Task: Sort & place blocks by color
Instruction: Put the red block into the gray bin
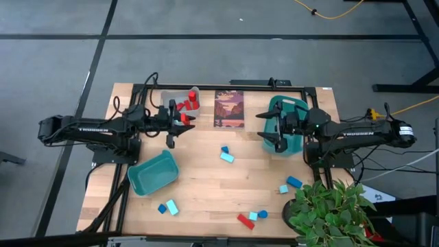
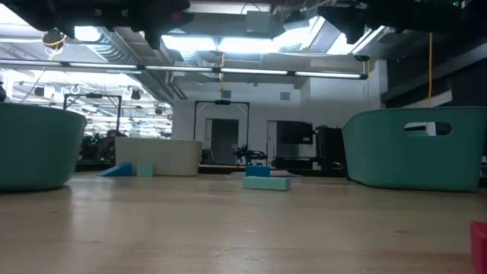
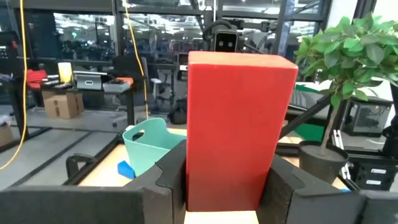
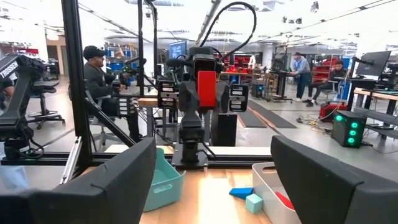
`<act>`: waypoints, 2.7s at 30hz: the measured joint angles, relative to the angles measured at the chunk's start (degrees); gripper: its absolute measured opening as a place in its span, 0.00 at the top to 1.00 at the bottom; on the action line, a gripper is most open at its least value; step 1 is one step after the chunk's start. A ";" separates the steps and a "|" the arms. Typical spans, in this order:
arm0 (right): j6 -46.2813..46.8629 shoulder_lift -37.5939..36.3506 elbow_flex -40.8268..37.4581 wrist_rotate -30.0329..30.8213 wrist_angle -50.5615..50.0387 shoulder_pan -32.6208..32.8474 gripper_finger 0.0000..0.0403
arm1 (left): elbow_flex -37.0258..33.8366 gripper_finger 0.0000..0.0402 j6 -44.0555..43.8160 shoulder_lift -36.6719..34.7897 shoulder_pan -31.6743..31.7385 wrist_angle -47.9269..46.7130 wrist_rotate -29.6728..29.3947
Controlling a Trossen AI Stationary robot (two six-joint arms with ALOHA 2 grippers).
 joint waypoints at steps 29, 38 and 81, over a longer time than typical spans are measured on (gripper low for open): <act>-0.14 0.02 0.00 0.02 -0.01 0.00 0.20 | 24.24 0.70 -4.16 11.90 23.38 -46.28 -19.23; 0.21 0.07 0.00 0.04 -1.31 0.00 0.20 | 25.81 0.70 -7.76 22.17 33.04 -57.82 -11.46; 0.34 0.70 0.00 0.07 -2.59 0.01 0.20 | 25.75 0.58 -7.18 41.68 35.19 -61.43 -7.58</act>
